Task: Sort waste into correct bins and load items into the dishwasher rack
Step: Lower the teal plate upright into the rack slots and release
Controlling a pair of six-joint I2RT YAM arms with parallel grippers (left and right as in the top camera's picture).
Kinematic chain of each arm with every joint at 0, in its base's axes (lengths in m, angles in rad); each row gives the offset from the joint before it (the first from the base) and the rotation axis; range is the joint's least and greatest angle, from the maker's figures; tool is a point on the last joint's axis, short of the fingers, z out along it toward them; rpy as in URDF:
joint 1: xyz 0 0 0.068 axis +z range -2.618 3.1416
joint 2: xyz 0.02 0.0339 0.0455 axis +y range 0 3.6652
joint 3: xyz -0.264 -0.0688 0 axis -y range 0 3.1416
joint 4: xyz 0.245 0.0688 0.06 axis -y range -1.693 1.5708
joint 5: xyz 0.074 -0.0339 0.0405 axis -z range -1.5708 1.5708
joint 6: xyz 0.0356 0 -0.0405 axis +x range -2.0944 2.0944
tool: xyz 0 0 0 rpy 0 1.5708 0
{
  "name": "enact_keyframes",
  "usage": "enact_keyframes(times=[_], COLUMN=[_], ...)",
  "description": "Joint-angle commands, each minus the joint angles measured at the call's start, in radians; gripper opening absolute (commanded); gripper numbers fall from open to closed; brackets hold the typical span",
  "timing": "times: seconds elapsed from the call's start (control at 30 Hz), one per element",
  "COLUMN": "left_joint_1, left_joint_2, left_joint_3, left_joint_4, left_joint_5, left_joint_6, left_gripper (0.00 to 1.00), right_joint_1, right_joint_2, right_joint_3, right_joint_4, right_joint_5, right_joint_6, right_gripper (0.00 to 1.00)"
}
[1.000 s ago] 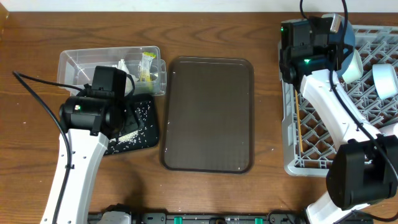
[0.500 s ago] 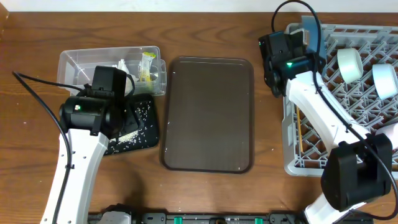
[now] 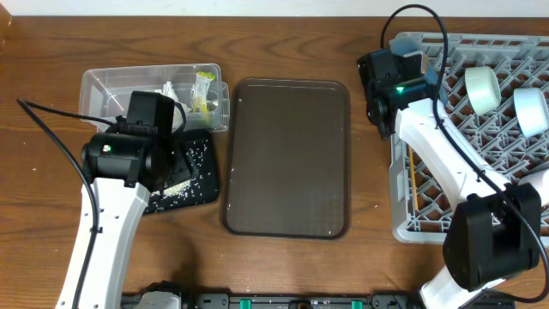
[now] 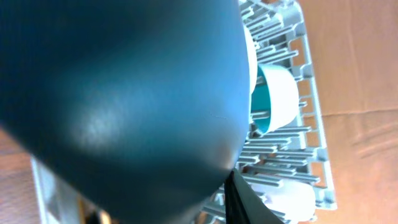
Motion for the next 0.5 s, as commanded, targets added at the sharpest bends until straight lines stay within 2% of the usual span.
enact_keyframes(times=[0.0, 0.2, 0.47], left_joint_1=[0.005, 0.005, 0.005], left_joint_2=[0.002, 0.002, 0.002], left_joint_3=[-0.002, -0.002, -0.002], left_joint_4=[0.000, 0.000, 0.000], left_joint_5=[-0.022, -0.022, -0.022], left_joint_6=[-0.010, -0.010, -0.010], left_gripper=[0.86, 0.86, 0.86], right_joint_1=[-0.001, -0.002, -0.022], right_joint_2=[-0.052, -0.103, -0.189], right_joint_3=[0.002, 0.002, 0.002], right_joint_4=[0.014, 0.002, 0.002], right_joint_5=[-0.130, -0.167, -0.235], right_joint_6=[0.116, 0.151, 0.235], right_gripper=[0.26, 0.35, 0.40])
